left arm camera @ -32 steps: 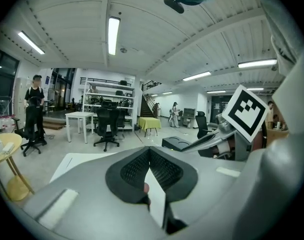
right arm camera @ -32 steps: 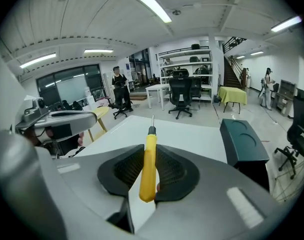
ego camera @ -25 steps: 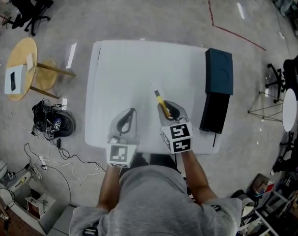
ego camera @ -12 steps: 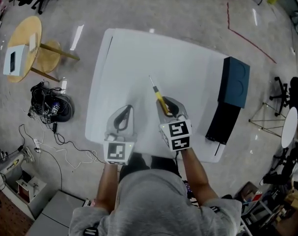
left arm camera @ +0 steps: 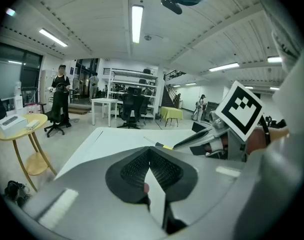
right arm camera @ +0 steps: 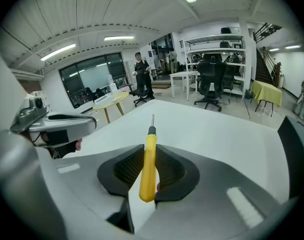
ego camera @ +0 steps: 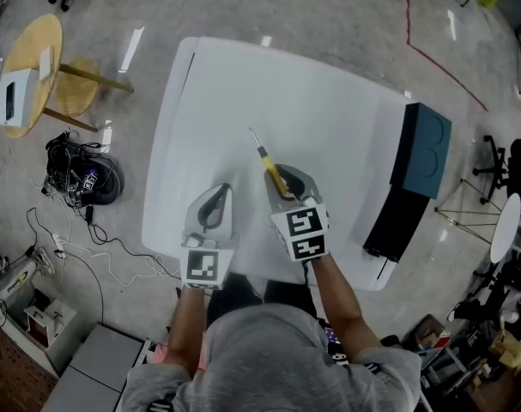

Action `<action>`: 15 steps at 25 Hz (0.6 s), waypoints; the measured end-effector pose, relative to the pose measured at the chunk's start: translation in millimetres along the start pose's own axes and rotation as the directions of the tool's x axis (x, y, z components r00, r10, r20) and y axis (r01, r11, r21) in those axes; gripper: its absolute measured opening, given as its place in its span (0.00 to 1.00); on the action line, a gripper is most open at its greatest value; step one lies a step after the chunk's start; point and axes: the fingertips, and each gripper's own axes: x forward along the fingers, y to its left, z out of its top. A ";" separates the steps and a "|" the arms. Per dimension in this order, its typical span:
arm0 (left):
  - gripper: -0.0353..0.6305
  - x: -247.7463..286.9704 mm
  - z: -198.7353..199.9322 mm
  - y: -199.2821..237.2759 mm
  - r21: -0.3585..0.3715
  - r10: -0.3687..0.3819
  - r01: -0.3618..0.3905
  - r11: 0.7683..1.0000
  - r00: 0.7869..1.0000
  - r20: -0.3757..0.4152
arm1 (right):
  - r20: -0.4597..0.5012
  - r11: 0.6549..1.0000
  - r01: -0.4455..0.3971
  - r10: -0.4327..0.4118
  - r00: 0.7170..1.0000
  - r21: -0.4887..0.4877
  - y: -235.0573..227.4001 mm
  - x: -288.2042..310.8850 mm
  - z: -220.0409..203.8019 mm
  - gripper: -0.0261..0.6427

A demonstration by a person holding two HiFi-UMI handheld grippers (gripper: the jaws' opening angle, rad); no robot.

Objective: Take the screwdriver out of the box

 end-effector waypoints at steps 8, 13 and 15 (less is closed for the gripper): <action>0.07 14.8 -21.4 16.1 -0.018 0.021 -0.021 1.000 0.999 -0.024 | -0.026 1.000 -0.024 0.024 0.999 -0.005 -4.4 33.7 -8.3 0.15; 0.07 20.5 -27.7 21.1 -0.042 0.032 -0.033 0.999 0.999 -0.036 | -0.054 0.999 -0.038 0.038 0.998 -0.008 -3.8 48.8 -13.3 0.15; 0.07 21.2 -28.9 22.2 -0.049 0.036 -0.038 0.998 0.999 -0.037 | -0.069 0.999 -0.042 0.041 0.997 -0.011 -2.8 53.4 -17.2 0.15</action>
